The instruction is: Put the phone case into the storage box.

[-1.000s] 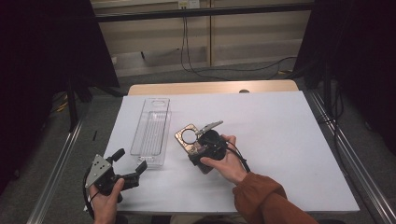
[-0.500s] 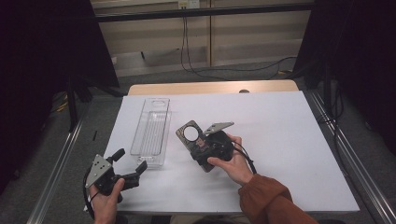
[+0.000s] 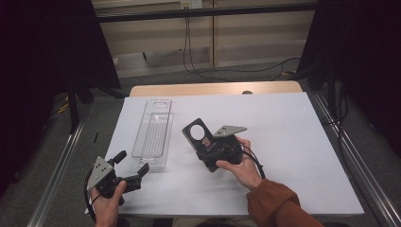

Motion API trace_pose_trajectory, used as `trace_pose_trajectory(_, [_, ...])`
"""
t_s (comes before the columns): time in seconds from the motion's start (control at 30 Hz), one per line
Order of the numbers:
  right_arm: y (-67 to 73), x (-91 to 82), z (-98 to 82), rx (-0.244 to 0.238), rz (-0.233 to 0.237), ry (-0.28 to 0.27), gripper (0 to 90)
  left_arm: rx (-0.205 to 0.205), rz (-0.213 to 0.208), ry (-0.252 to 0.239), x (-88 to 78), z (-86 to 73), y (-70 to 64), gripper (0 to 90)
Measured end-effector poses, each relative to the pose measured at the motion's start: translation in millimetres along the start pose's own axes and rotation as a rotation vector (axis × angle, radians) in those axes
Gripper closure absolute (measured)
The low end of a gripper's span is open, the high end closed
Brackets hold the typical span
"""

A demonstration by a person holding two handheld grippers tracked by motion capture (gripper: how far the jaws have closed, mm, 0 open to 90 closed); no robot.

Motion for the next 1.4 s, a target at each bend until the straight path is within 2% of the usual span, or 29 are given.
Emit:
trace_pose_trajectory(0.13, [-0.7, -5.8, -0.1, -0.006, 0.007, -0.015, 12.1, 0.005, -0.004, -0.005, -0.5, 1.2, -0.9, 2.8])
trace_pose_trajectory(0.17, [-2.0, -9.2, -1.3, -0.022, 0.005, -0.025, 12.1, -0.003, -0.008, -0.007, 0.3, 1.5, -2.0, 2.8])
trace_pose_trajectory(0.23, [-3.5, -11.3, -2.9, -0.001, 0.014, -0.044, 12.1, 0.002, -0.012, -0.005, 1.1, 2.1, -3.3, 2.8])
trace_pose_trajectory(0.4, [-4.4, -14.7, -6.0, -0.003, 0.022, -0.066, 12.1, 0.000, -0.019, -0.007, 2.4, 3.3, -7.1, 2.8])
trace_pose_trajectory(0.43, [-4.9, -16.8, -8.2, 0.009, 0.025, -0.083, 12.1, 0.006, -0.030, -0.005, 2.9, 3.9, -7.9, 2.8])
trace_pose_trajectory(0.53, [-6.8, -20.8, -11.2, -0.002, 0.029, -0.105, 12.1, 0.022, -0.039, -0.002, 3.3, 4.5, -8.9, 2.6])
trace_pose_trajectory(0.57, [-7.3, -22.4, -12.2, -0.009, 0.030, -0.108, 12.1, 0.016, -0.057, -0.010, 4.3, 5.4, -11.2, 2.7])
trace_pose_trajectory(0.67, [-8.8, -25.7, -14.0, -0.013, 0.030, -0.124, 12.1, 0.025, -0.059, -0.008, 5.1, 6.9, -13.3, 2.6])
trace_pose_trajectory(0.77, [-10.9, -31.1, -16.9, -0.019, 0.037, -0.138, 12.0, 0.028, -0.102, -0.006, 7.8, 9.0, -17.9, 2.7])
trace_pose_trajectory(0.87, [-13.8, -37.0, -20.9, -0.040, 0.044, -0.169, 12.0, 0.018, -0.124, -0.002, 10.5, 10.8, -22.4, 2.8])
trace_pose_trajectory(0.9, [-14.5, -38.7, -21.9, -0.041, 0.048, -0.182, 12.0, 0.026, -0.147, 0.008, 12.7, 12.3, -24.5, 2.8])
trace_pose_trajectory(0.97, [-15.5, -40.4, -22.7, -0.055, 0.056, -0.195, 12.0, 0.036, -0.154, 0.017, 13.5, 13.0, -25.6, 2.8])
trace_pose_trajectory(1.0, [-16.3, -44.3, -24.2, -0.070, 0.062, -0.214, 12.0, 0.023, -0.169, 0.009, 16.7, 14.6, -29.5, 2.8])
trace_pose_trajectory(1.07, [-16.8, -48.1, -25.8, -0.077, 0.078, -0.227, 12.0, 0.050, -0.188, 0.019, 18.9, 16.3, -32.0, 2.9])
trace_pose_trajectory(1.17, [-16.9, -52.3, -27.5, -0.090, 0.078, -0.236, 12.0, 0.047, -0.196, 0.016, 21.9, 17.9, -37.2, 2.8])
trace_pose_trajectory(1.23, [-18.8, -57.9, -29.3, -0.093, 0.095, -0.251, 12.0, 0.067, -0.232, 0.027, 25.8, 19.1, -42.2, 2.9])
trace_pose_trajectory(1.3, [-20.7, -61.6, -30.8, -0.086, 0.126, -0.262, 12.0, 0.072, -0.235, 0.036, 26.7, 19.4, -44.1, 3.2])
trace_pose_trajectory(1.33, [-20.7, -61.6, -30.8, -0.086, 0.126, -0.262, 12.0, 0.076, -0.252, 0.042, 27.8, 19.7, -45.1, 3.2])
trace_pose_trajectory(1.4, [-22.1, -65.0, -32.7, -0.100, 0.135, -0.270, 12.0, 0.048, -0.262, 0.031, 30.3, 20.9, -49.4, 3.6])
Point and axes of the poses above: each handheld gripper's, and its own axes: x roughly forward along the jaws, z roughly out of its top, y roughly to its left, the point moved 2 cm from there along x, roughly forward along the jaws, and after that the axes turned 6 degrees about z, right-handed, at the moved point
